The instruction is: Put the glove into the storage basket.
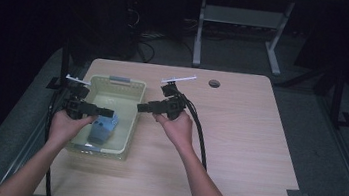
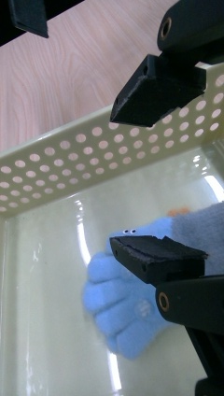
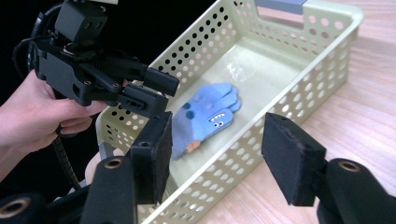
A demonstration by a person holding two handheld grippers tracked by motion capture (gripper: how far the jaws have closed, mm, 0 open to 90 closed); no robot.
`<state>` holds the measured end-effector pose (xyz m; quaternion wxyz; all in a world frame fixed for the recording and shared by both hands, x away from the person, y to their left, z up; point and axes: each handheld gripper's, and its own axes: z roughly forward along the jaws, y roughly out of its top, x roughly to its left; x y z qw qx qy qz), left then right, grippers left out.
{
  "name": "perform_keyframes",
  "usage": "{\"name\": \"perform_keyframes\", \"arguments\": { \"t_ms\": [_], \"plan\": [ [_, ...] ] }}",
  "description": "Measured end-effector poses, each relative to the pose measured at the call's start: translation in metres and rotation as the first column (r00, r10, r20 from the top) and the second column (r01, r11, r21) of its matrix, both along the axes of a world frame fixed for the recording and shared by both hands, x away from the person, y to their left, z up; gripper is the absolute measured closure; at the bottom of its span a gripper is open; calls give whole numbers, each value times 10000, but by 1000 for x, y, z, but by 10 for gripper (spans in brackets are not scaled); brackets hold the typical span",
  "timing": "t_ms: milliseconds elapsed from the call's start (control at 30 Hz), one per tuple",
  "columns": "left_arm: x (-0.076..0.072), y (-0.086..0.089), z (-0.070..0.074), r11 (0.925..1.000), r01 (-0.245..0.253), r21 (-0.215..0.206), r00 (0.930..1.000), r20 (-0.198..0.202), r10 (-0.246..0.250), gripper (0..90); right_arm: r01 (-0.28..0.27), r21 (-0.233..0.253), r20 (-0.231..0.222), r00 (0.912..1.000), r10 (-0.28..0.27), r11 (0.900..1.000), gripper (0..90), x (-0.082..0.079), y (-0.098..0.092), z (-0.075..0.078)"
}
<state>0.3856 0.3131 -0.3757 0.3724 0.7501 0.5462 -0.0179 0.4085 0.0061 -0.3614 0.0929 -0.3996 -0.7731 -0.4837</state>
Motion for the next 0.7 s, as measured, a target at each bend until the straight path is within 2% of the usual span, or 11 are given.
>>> {"name": "perform_keyframes", "arguments": {
  "t_ms": [133,333,533,567,700],
  "plan": [
    [1,-1,1,9999,68,-79,10000,50,-68,316,82,26,37,10000,-82,10000,399,1,-7,1],
    [-1,-7,7,9992,46,-397,9992,409,-30,287,228,-15,-29,9997,-228,9997,374,2,-20,2],
    [-2,-15,14,9987,212,-465,9976,670,-180,272,366,-106,44,9993,-366,9993,334,0,-31,5],
    [-2,-17,15,9987,265,-445,9975,668,-234,270,406,-134,-54,9992,-407,9991,324,0,-32,5],
    [-2,-23,17,9978,387,-529,9971,670,-352,268,454,-166,26,9990,-454,9988,322,0,-39,4]
  ]
}}
